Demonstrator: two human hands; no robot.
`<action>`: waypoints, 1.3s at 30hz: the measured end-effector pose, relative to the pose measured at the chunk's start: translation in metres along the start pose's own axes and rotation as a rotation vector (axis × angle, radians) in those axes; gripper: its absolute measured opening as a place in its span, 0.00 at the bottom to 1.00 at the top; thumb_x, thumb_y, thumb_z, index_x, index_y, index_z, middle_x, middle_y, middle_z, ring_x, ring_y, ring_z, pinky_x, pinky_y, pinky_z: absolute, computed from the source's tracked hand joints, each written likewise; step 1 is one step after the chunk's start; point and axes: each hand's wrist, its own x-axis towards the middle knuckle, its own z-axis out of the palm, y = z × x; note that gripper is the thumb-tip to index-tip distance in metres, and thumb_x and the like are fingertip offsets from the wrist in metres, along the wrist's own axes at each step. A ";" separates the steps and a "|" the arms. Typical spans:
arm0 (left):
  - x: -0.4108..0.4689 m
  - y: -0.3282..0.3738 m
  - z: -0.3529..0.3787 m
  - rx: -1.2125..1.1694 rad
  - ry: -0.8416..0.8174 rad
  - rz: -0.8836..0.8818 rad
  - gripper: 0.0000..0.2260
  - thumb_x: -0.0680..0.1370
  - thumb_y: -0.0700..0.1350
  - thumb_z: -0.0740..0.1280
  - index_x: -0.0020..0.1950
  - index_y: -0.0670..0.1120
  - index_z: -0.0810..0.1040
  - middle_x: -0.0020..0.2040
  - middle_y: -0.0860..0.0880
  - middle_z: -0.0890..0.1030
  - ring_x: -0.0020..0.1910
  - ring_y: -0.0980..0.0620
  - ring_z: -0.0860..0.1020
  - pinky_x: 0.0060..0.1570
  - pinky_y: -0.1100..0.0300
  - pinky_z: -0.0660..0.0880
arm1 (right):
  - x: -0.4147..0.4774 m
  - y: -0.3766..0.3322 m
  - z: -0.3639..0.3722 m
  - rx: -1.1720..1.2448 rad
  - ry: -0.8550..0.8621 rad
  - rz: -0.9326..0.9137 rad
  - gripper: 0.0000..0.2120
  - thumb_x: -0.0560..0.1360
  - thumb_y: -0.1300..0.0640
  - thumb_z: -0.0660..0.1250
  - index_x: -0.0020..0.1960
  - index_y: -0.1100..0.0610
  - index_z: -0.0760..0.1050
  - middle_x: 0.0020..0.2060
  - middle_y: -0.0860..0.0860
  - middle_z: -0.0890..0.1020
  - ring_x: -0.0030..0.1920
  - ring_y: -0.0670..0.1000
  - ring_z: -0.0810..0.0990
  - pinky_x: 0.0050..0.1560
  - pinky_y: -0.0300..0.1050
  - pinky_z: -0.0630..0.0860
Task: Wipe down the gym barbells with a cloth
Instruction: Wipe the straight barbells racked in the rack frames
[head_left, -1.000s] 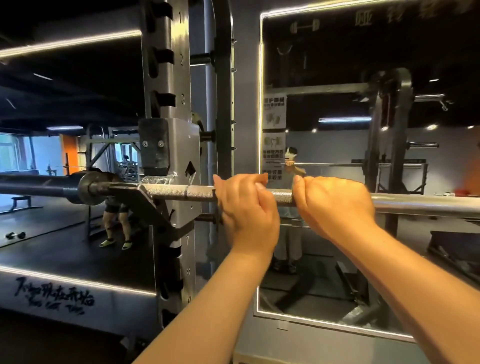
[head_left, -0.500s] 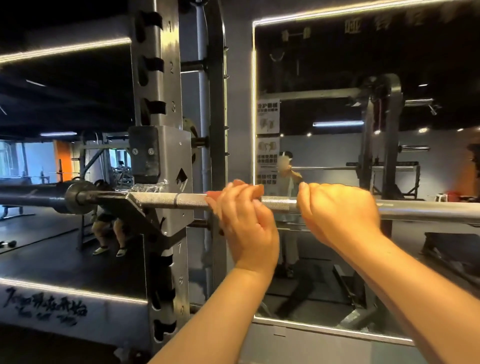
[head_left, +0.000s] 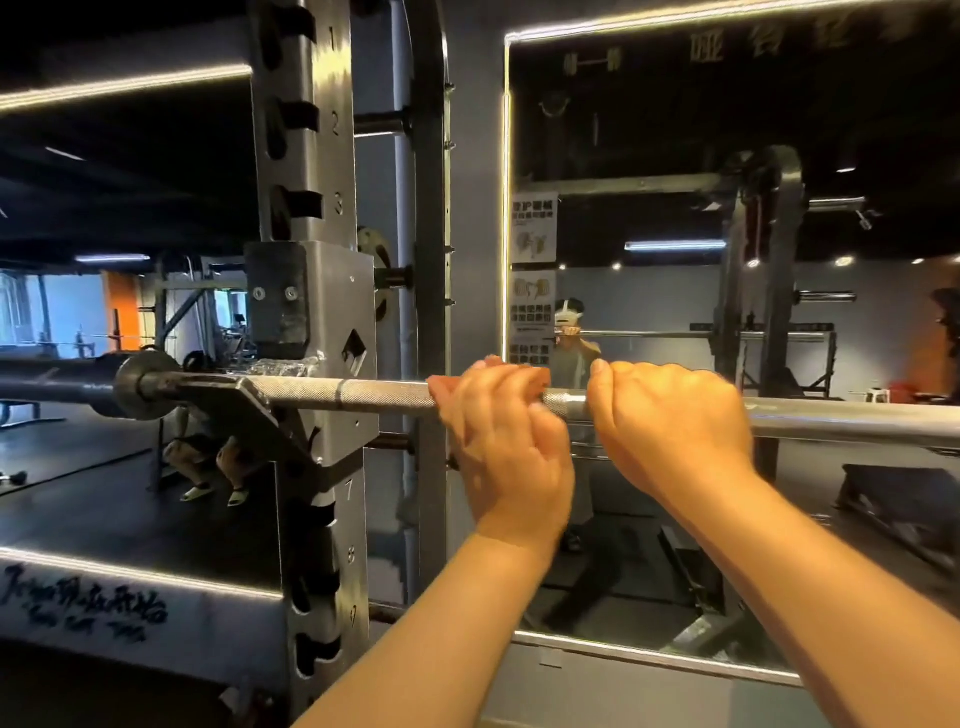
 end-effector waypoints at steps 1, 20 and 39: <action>-0.004 0.006 0.005 -0.013 -0.034 0.038 0.12 0.81 0.41 0.59 0.58 0.42 0.80 0.60 0.44 0.79 0.67 0.43 0.74 0.73 0.30 0.59 | 0.000 0.001 0.001 -0.008 0.004 0.008 0.24 0.86 0.48 0.42 0.57 0.52 0.77 0.40 0.47 0.79 0.41 0.52 0.82 0.35 0.46 0.70; 0.035 -0.036 -0.053 0.203 -0.304 0.152 0.12 0.81 0.45 0.58 0.57 0.46 0.80 0.53 0.49 0.79 0.58 0.51 0.75 0.78 0.44 0.60 | 0.021 -0.046 -0.022 0.027 -0.136 -0.208 0.10 0.85 0.51 0.57 0.63 0.53 0.67 0.48 0.50 0.79 0.45 0.56 0.81 0.42 0.51 0.77; 0.040 -0.113 -0.112 0.217 -0.172 0.044 0.15 0.86 0.48 0.52 0.65 0.46 0.75 0.65 0.48 0.76 0.70 0.51 0.71 0.78 0.40 0.58 | 0.019 -0.067 -0.009 0.000 -0.051 -0.188 0.20 0.85 0.45 0.43 0.58 0.51 0.72 0.36 0.44 0.68 0.33 0.47 0.70 0.35 0.41 0.70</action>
